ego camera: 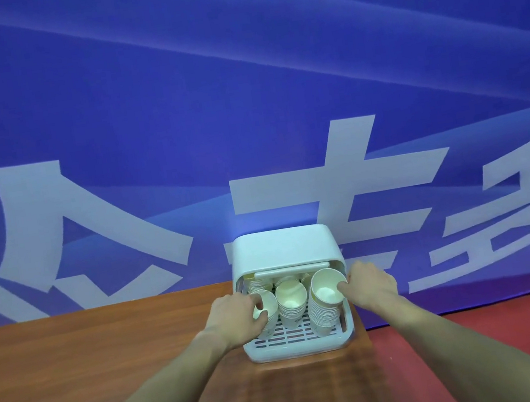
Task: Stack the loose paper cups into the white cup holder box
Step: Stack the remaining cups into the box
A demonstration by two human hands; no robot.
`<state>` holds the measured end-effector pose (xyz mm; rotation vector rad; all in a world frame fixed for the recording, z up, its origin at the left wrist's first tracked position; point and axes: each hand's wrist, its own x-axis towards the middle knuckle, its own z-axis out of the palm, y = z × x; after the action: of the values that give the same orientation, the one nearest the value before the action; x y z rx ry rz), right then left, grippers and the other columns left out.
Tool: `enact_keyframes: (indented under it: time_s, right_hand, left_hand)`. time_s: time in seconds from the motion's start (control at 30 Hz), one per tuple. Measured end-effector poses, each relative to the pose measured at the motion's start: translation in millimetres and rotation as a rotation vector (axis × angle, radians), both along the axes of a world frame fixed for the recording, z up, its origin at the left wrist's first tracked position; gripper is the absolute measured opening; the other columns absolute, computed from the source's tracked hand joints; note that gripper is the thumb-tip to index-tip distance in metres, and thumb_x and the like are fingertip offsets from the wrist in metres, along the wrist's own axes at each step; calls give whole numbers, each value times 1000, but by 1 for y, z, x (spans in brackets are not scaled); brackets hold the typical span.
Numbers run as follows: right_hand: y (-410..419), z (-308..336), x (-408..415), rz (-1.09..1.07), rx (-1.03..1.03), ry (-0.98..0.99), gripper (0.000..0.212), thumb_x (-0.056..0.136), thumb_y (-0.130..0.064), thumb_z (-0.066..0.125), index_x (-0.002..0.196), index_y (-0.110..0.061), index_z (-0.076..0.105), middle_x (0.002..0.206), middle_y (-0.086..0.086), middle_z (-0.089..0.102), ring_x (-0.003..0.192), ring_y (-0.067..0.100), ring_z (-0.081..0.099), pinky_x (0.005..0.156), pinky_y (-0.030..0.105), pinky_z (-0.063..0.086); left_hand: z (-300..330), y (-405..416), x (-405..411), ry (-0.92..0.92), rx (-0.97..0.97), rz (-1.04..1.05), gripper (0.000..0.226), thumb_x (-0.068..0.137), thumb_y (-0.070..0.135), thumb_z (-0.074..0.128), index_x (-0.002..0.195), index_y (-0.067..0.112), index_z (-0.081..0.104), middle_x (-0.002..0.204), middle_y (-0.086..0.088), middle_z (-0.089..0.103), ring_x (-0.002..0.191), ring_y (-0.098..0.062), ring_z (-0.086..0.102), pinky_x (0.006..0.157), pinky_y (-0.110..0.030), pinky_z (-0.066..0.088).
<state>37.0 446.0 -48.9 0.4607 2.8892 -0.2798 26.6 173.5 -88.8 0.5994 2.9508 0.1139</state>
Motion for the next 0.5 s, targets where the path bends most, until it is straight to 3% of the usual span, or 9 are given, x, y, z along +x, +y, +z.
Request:
enact_keyframes:
  time_s: [0.17, 0.33, 0.5]
  right_hand:
    - [-5, -14, -5, 15, -7, -54, 16, 85, -33, 50, 86, -17, 55, 89, 2, 60, 80, 25, 55, 68, 29, 40]
    - [-4, -21, -8, 16, 41, -79, 26, 90, -29, 45, 106, -15, 61, 105, 4, 65, 89, 25, 58, 70, 29, 39]
    - [-8, -18, -10, 19, 39, -103, 27, 90, -30, 46, 107, -15, 60, 107, 3, 65, 89, 23, 57, 71, 29, 39]
  left_hand:
    - [-5, -2, -4, -10, -8, 0, 38, 87, 52, 38, 109, 33, 62, 93, 5, 72, 91, -24, 65, 79, -34, 49]
    - [-5, -7, -9, -9, -2, 9, 36, 87, 52, 40, 108, 33, 62, 94, 3, 72, 93, -25, 64, 79, -34, 47]
    - [-9, -16, -5, -20, 16, 20, 37, 86, 52, 39, 107, 32, 62, 89, 3, 72, 90, -25, 65, 79, -34, 49]
